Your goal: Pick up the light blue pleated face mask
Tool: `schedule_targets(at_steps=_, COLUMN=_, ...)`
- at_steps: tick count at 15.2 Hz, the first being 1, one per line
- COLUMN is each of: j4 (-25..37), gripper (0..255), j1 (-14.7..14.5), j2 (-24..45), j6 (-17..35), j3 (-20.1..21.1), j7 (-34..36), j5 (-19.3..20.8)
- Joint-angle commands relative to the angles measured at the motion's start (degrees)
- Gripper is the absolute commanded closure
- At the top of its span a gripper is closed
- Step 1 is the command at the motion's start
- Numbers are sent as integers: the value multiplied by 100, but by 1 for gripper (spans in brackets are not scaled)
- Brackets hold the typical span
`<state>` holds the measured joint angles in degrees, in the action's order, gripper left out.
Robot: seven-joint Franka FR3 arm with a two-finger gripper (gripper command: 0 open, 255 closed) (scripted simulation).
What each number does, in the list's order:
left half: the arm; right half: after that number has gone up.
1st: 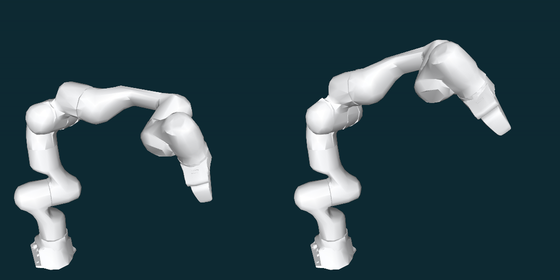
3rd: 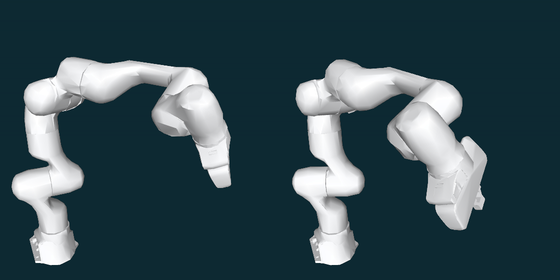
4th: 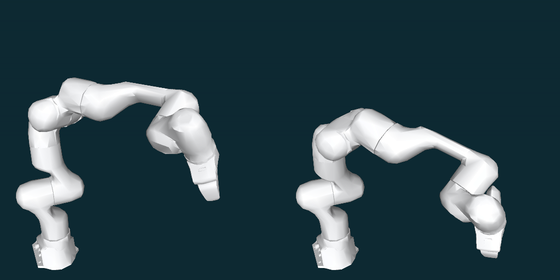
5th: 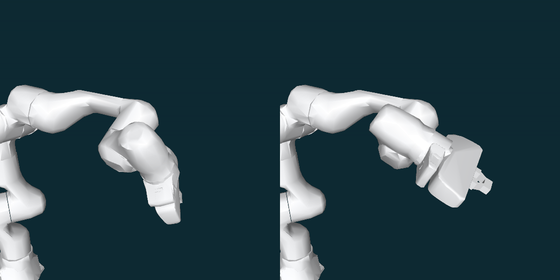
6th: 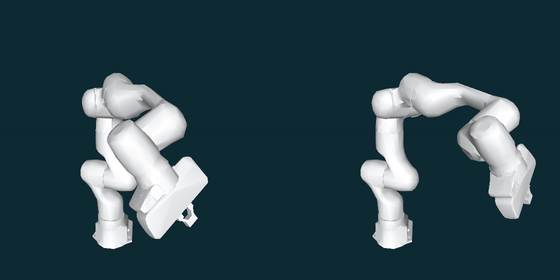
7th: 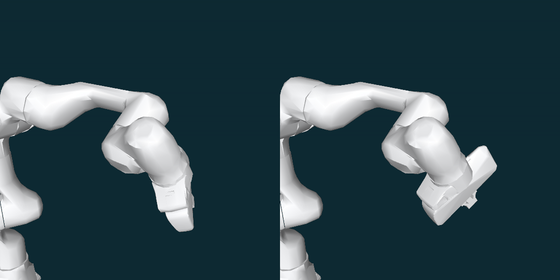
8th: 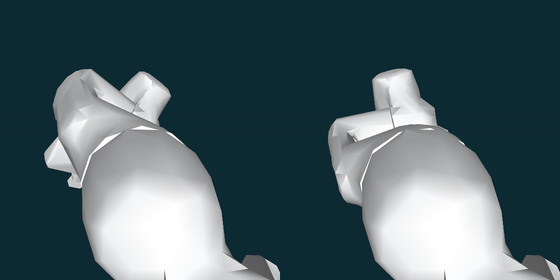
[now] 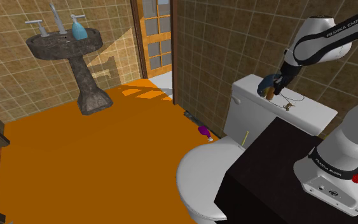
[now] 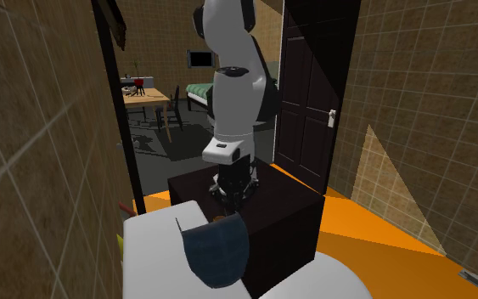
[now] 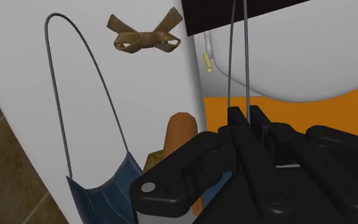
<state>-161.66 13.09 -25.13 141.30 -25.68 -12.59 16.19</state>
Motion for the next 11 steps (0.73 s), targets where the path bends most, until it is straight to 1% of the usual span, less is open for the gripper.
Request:
schedule_targets(at_steps=1, j4=58, gripper=255, j1=15, j2=-178, j6=-237, j3=59, j7=26, j5=-1)
schedule_targets(at_steps=9, j4=367, gripper=255, j1=46, j2=-713, j6=-1077, j3=236, j7=48, j5=-54)
schedule_targets(at_steps=11, j4=374, gripper=255, j1=46, j2=-722, j6=-1092, j3=239, j7=48, j5=-56)
